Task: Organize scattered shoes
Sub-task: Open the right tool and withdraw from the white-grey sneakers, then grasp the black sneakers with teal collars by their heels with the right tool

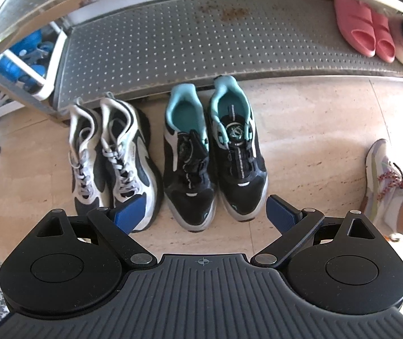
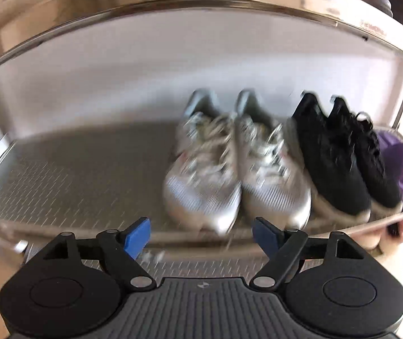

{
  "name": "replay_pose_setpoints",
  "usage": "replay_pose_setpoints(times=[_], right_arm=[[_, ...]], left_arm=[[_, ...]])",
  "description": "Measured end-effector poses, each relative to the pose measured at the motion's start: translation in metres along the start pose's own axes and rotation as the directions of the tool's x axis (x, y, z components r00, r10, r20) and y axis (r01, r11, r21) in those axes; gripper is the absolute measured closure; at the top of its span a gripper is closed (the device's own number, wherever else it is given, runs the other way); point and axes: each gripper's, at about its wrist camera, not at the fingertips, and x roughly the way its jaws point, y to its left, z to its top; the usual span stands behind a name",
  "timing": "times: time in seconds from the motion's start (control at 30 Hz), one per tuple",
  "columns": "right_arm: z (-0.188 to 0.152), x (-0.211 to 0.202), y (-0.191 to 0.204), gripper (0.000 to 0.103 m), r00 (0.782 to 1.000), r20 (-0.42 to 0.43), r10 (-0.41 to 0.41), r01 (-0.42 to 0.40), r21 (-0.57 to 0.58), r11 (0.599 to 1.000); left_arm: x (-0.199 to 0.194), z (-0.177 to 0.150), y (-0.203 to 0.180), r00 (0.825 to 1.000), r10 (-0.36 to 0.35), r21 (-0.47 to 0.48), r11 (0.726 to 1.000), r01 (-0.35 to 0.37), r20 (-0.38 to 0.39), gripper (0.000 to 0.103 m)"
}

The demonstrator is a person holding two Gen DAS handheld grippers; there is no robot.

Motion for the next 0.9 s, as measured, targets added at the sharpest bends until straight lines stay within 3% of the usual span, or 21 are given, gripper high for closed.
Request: replay_pose_setpoints(times=[0.17, 0.57, 0.6, 0.7, 0.77, 0.9], right_arm=[[-0.017, -0.008, 0.014, 0.02, 0.998, -0.042, 0.054, -0.052, 0.038, 0.998], [-0.025, 0.047, 0.055, 0.019, 0.979, -0.168, 0.111, -0.122, -0.058, 0.991], [-0.028, 0.051, 0.059, 0.019, 0.97, -0.198, 0.138, -0.152, -0.058, 0.987], [-0.041, 0.065, 0.071, 0.027, 0.913, -0.317, 0.256, -0.28, -0.031, 0.96], [-0.061, 0.084, 0.083, 0.036, 0.852, -0.416, 0.317, -0.34, 0.02, 0.94], [-0.086, 0.121, 0.105, 0.048, 0.806, -0.515, 0.293, -0.34, 0.004, 0.941]], left_arm=[[0.001, -0.007, 0.015, 1.0, 0.028, -0.028, 0.999, -0.028, -0.005, 0.007], [0.003, 0.0, 0.047, 0.999, 0.049, -0.163, 0.985, -0.05, -0.005, 0.007], [0.002, 0.0, 0.052, 0.998, 0.055, -0.189, 0.98, -0.055, -0.005, 0.007], [-0.001, -0.001, 0.067, 0.998, 0.055, -0.269, 0.962, -0.055, -0.006, 0.007], [-0.002, -0.003, 0.075, 0.999, 0.05, -0.309, 0.95, -0.05, -0.006, 0.007], [-0.005, -0.006, 0.084, 0.999, 0.043, -0.33, 0.943, -0.042, -0.005, 0.007]])
